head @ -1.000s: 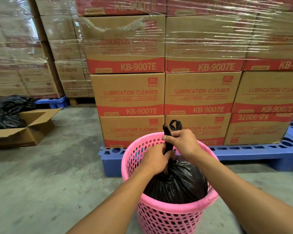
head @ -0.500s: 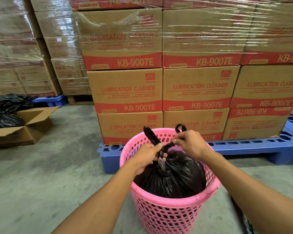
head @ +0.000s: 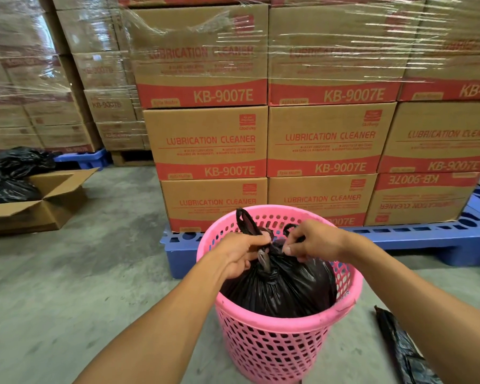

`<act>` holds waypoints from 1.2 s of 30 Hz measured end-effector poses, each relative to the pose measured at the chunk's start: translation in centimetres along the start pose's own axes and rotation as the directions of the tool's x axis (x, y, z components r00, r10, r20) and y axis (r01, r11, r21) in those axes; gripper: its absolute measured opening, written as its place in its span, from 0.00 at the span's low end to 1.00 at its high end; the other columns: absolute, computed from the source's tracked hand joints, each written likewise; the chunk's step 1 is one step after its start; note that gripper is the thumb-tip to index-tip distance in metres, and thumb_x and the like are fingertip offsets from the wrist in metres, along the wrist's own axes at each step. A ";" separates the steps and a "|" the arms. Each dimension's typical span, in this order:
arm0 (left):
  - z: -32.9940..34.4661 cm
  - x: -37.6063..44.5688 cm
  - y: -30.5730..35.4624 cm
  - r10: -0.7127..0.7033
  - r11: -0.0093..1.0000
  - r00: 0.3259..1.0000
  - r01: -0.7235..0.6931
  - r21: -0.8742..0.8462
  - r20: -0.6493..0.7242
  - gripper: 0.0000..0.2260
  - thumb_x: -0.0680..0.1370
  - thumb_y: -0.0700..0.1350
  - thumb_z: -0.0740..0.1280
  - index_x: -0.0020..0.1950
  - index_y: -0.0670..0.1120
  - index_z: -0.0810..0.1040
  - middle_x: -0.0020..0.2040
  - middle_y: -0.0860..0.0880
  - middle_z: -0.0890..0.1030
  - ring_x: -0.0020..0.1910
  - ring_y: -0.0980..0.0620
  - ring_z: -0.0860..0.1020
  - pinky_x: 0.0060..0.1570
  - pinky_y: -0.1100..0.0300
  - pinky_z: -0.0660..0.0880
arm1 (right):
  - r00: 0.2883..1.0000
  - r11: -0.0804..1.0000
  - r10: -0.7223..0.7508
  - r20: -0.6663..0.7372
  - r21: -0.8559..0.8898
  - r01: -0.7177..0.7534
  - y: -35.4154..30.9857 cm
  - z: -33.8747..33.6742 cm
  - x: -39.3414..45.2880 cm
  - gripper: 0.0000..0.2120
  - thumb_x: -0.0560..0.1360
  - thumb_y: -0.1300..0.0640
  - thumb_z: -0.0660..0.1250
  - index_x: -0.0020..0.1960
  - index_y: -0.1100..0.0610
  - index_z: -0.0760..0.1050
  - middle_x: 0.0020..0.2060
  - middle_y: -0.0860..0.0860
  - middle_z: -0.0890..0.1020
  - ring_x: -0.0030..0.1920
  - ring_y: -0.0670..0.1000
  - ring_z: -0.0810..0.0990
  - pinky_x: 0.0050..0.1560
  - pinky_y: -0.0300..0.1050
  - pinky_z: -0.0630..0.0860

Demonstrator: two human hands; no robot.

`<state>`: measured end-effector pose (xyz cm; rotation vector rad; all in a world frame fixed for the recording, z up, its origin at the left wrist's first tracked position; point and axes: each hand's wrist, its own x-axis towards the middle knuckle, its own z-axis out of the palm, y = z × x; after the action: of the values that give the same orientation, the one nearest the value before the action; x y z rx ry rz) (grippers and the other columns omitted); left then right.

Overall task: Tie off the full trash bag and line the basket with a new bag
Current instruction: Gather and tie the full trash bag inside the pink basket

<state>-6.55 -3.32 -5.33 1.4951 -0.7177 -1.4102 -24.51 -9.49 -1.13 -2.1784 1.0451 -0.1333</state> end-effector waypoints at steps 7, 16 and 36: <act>0.4 -0.2 0.2 0.102 0.982 0.995 -0.099 0.163 -0.013 0.14 0.71 0.32 0.72 0.50 0.49 0.79 0.39 0.49 0.80 0.32 0.56 0.74 0.31 0.61 0.63 | 0.997 0.998 0.051 -0.060 0.038 -0.048 1.8 0.9 1.0 0.04 0.76 0.60 0.68 0.42 0.56 0.80 0.34 0.50 0.80 0.34 0.47 0.77 0.39 0.41 0.74; -0.1 0.5 -0.1 0.406 0.746 0.912 -0.292 0.599 -0.062 0.17 0.65 0.33 0.71 0.49 0.49 0.77 0.46 0.47 0.83 0.49 0.43 0.82 0.53 0.44 0.78 | 0.945 0.991 -0.129 -0.300 -0.056 0.118 1.3 3.5 2.9 0.06 0.73 0.56 0.70 0.48 0.46 0.79 0.49 0.49 0.77 0.50 0.50 0.73 0.55 0.45 0.68; -1.8 0.8 -0.2 0.314 0.808 0.942 -0.198 0.554 -0.121 0.13 0.61 0.45 0.75 0.43 0.44 0.83 0.42 0.42 0.85 0.45 0.41 0.84 0.52 0.39 0.80 | 0.958 0.995 0.059 -0.282 0.088 -0.036 0.9 6.6 4.7 0.13 0.69 0.49 0.71 0.34 0.51 0.69 0.30 0.46 0.75 0.37 0.51 0.75 0.48 0.51 0.72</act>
<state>-4.70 -3.58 -6.02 1.8519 -1.2022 -0.8570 -19.51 -9.55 -7.52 -2.0980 1.2265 -0.4713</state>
